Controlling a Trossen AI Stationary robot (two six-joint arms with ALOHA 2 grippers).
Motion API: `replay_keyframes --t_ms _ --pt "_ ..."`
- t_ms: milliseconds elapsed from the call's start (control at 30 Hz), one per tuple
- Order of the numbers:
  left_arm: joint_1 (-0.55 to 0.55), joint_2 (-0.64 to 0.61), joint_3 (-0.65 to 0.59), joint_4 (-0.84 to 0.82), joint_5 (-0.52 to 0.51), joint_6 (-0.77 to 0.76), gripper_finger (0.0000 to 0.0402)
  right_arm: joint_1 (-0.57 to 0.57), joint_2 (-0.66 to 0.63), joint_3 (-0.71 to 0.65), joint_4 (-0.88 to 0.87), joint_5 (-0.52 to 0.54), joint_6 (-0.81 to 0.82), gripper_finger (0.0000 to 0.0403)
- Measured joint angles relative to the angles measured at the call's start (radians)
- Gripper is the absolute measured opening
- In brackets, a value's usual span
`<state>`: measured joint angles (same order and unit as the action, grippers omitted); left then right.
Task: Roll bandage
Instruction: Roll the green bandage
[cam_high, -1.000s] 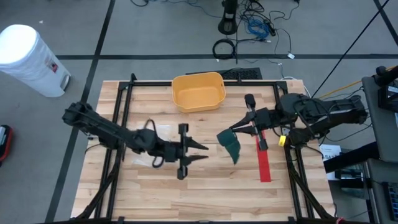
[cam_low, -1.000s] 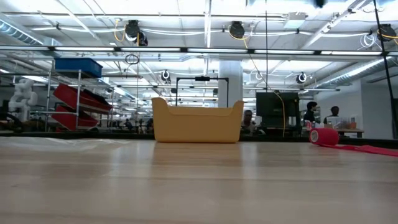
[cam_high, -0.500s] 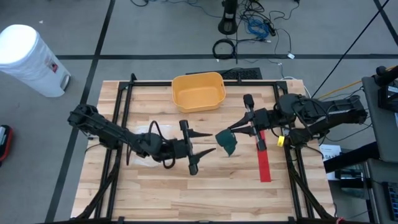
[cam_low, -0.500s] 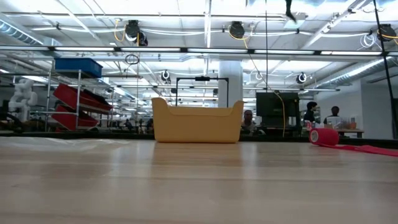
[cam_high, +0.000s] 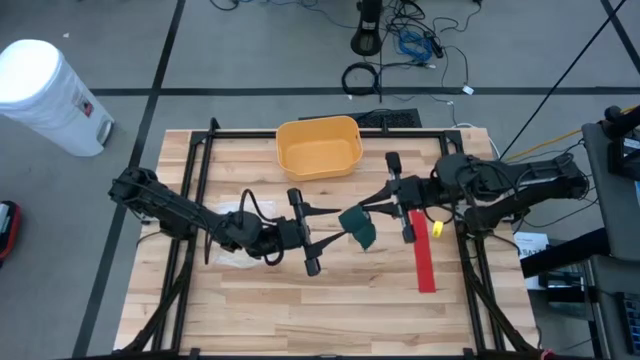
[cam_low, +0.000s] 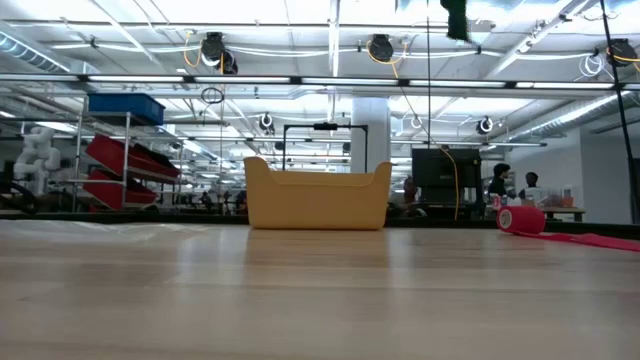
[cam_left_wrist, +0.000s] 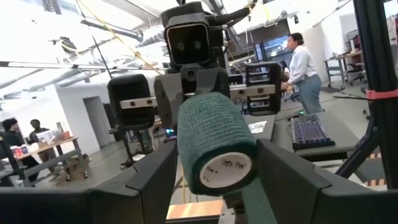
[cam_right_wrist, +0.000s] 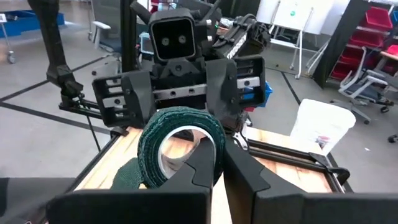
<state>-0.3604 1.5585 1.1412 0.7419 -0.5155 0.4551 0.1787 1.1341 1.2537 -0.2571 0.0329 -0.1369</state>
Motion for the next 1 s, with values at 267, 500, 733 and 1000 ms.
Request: replay_keyframes --t_ms 267,500,733,1000 --pt "0.0 0.0 0.0 -0.011 0.0 0.038 0.0184 0.0 0.0 0.0 -0.001 0.0 0.0 0.0013" --pt "-0.001 0.0 0.0 -0.018 -0.004 0.061 0.0143 0.0 0.0 0.0 -0.003 -0.001 0.003 0.0013" --pt "-0.029 0.0 0.0 -0.015 -0.072 0.136 0.0171 0.0 0.001 0.0 -0.003 -0.006 0.013 0.0013" --pt "-0.034 0.0 0.0 -0.017 -0.123 0.137 0.0224 0.001 0.001 0.0 -0.002 -0.006 0.02 0.0013"
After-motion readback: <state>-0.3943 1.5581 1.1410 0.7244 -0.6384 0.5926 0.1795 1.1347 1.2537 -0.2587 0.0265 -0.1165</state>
